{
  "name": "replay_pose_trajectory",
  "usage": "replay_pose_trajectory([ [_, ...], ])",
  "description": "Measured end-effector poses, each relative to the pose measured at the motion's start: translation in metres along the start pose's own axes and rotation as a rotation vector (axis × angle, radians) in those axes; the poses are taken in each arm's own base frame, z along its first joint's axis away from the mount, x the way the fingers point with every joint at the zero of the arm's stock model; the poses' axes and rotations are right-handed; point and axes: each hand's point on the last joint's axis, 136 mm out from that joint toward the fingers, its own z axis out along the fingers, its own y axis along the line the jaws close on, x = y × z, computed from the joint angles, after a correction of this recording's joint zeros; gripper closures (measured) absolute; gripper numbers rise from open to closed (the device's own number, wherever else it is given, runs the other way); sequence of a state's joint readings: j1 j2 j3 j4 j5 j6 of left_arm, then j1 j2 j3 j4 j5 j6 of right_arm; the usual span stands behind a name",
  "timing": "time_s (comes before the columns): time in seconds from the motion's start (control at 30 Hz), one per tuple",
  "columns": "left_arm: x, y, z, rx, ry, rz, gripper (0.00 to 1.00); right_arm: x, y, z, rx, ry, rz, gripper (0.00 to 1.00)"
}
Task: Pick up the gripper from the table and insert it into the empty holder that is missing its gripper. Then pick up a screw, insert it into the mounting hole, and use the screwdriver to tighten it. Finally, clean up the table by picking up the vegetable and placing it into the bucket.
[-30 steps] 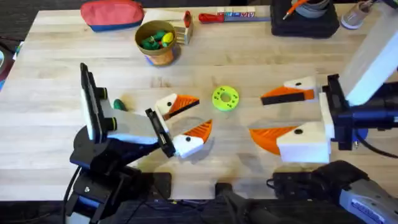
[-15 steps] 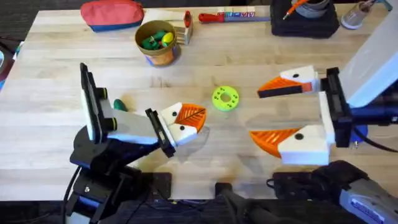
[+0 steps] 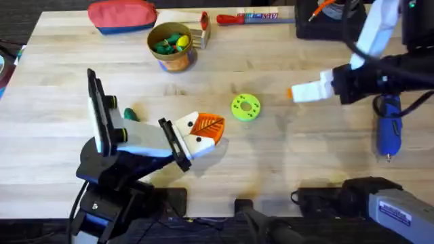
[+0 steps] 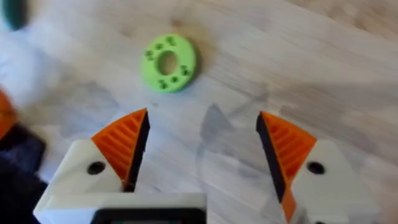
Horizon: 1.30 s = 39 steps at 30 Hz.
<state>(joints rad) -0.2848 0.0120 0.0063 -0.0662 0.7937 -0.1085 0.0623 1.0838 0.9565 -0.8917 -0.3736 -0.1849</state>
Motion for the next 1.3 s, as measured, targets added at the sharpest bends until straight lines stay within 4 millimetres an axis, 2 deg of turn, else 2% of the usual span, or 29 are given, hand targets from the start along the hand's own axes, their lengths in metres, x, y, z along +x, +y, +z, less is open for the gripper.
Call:
replay_pose_trajectory([
  [0.1, 0.0, 0.0, 0.0, 0.0, 0.0, 0.0, 0.989, 0.009, -0.057, -0.004, 0.189, 0.031, 0.153, 0.01],
  [0.23, 0.0, 0.0, 0.0, 0.0, 0.0, 0.0, 0.989, 0.024, -0.129, -0.031, 0.463, 0.024, 0.311, 0.01],
  [0.33, 0.0, 0.0, 0.0, 0.0, 0.0, 0.0, 0.989, 0.037, -0.172, -0.057, 0.627, 0.004, 0.414, 0.01],
  [0.47, 0.0, 0.0, 0.0, 0.0, 0.0, 0.0, 0.989, 0.067, -0.212, -0.078, 0.74, 0.038, 0.558, 0.01],
  [0.63, 0.0, 0.0, 0.0, 0.0, 0.0, 0.0, 0.989, 0.107, -0.236, -0.073, 0.716, 0.169, 0.631, 0.01],
  [0.73, 0.0, 0.0, 0.0, 0.0, 0.0, 0.0, 0.989, 0.122, -0.244, -0.065, 0.674, 0.229, 0.642, 0.01],
  [1.03, 0.0, 0.0, 0.0, 0.0, 0.0, 0.0, 0.989, 0.121, -0.256, -0.048, 0.564, 0.281, 0.503, 0.01],
  [1.3, 0.0, 0.0, 0.0, 0.0, 0.0, 0.0, 0.989, 0.132, -0.271, -0.031, 0.527, 0.319, 0.482, 0.01],
])
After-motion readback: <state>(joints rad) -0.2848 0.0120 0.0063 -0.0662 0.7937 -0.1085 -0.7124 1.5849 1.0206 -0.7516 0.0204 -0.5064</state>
